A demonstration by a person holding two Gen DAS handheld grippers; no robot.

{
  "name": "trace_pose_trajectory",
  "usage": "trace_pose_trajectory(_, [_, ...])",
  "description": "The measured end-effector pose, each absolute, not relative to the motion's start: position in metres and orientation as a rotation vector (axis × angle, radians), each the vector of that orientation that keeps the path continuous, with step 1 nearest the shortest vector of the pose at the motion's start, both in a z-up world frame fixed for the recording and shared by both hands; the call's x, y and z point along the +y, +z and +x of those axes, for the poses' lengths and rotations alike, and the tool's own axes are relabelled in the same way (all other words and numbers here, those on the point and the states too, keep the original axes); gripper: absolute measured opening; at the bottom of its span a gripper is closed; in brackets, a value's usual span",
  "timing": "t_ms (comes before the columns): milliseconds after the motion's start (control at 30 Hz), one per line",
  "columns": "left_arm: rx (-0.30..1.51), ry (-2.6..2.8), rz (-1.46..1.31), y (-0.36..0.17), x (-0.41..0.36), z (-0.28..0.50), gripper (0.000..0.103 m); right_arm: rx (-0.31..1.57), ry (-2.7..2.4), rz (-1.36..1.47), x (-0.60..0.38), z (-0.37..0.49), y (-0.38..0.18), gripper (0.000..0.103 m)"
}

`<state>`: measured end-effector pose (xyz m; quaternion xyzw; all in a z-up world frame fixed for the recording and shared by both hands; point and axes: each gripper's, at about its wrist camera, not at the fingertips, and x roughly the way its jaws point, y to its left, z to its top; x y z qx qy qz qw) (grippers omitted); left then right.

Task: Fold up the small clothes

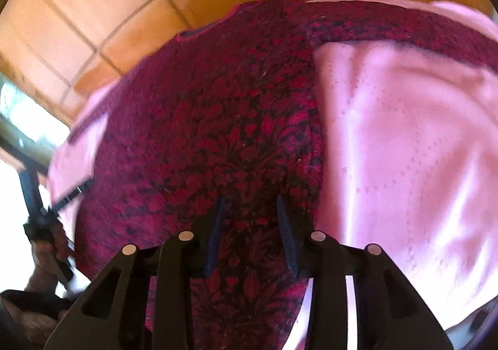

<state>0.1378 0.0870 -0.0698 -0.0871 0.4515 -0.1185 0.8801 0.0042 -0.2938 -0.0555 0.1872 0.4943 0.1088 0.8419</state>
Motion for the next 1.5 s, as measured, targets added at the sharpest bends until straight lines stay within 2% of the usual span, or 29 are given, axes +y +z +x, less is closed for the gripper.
trace_pose_trajectory(133, [0.938,-0.241,-0.163,-0.071,0.084,0.135,0.013,0.999,0.178,0.429,-0.306,-0.006,-0.049,0.036])
trace_pose_trajectory(200, [0.947,-0.238,-0.191,-0.073,0.087,0.136,0.013,1.014,0.171,0.445,-0.307,-0.009,-0.054,0.041])
trace_pose_trajectory(333, [0.951,-0.249,-0.251,-0.073,0.094,0.136,0.013,1.043,0.179,0.464,-0.304,-0.016,-0.066,0.042])
trace_pose_trajectory(400, [0.951,-0.257,-0.24,-0.072,0.093,0.134,0.013,1.049,0.174,0.442,-0.301,-0.017,-0.071,0.033])
trace_pose_trajectory(433, [0.949,-0.261,-0.214,-0.071,0.091,0.133,0.012,1.047,0.169,0.42,-0.297,-0.017,-0.072,0.023])
trace_pose_trajectory(467, [0.944,-0.266,-0.188,-0.07,0.088,0.132,0.004,1.044,0.166,0.402,-0.295,-0.017,-0.07,0.013])
trace_pose_trajectory(633, [0.967,-0.265,-0.166,-0.072,0.092,0.131,0.003,0.967,0.205,0.294,-0.293,-0.038,-0.035,0.01])
trace_pose_trajectory(733, [0.972,-0.26,-0.123,-0.073,0.088,0.128,0.003,1.075,0.151,0.246,-0.296,-0.042,-0.064,0.009])
trace_pose_trajectory(900, [0.957,-0.233,-0.101,-0.058,0.084,0.126,0.003,1.066,0.15,0.28,-0.298,-0.04,-0.066,0.011])
trace_pose_trajectory(933, [0.93,-0.243,-0.102,-0.05,0.082,0.126,0.003,1.058,0.164,0.309,-0.302,-0.039,-0.063,0.014])
trace_pose_trajectory(1000, [0.883,-0.259,-0.122,-0.038,0.077,0.127,0.007,1.015,0.154,0.381,-0.316,-0.037,-0.054,0.025])
trace_pose_trajectory(1033, [0.859,-0.272,-0.136,-0.032,0.073,0.128,0.014,0.968,0.124,0.422,-0.329,-0.034,-0.047,0.037])
trace_pose_trajectory(1167, [0.79,-0.318,-0.132,-0.019,0.047,0.135,0.04,0.825,-0.02,0.617,-0.395,-0.01,-0.036,0.04])
trace_pose_trajectory(1233, [0.796,-0.335,-0.125,-0.023,0.034,0.139,0.046,0.762,-0.106,0.728,-0.433,0.005,-0.038,0.04])
trace_pose_trajectory(1433, [0.893,-0.37,-0.08,-0.054,0.006,0.156,0.046,0.599,-0.258,1.093,-0.531,0.046,-0.063,0.042])
trace_pose_trajectory(1500, [0.921,-0.372,-0.069,-0.063,0.002,0.159,0.048,0.584,-0.335,1.115,-0.55,0.059,-0.071,0.043])
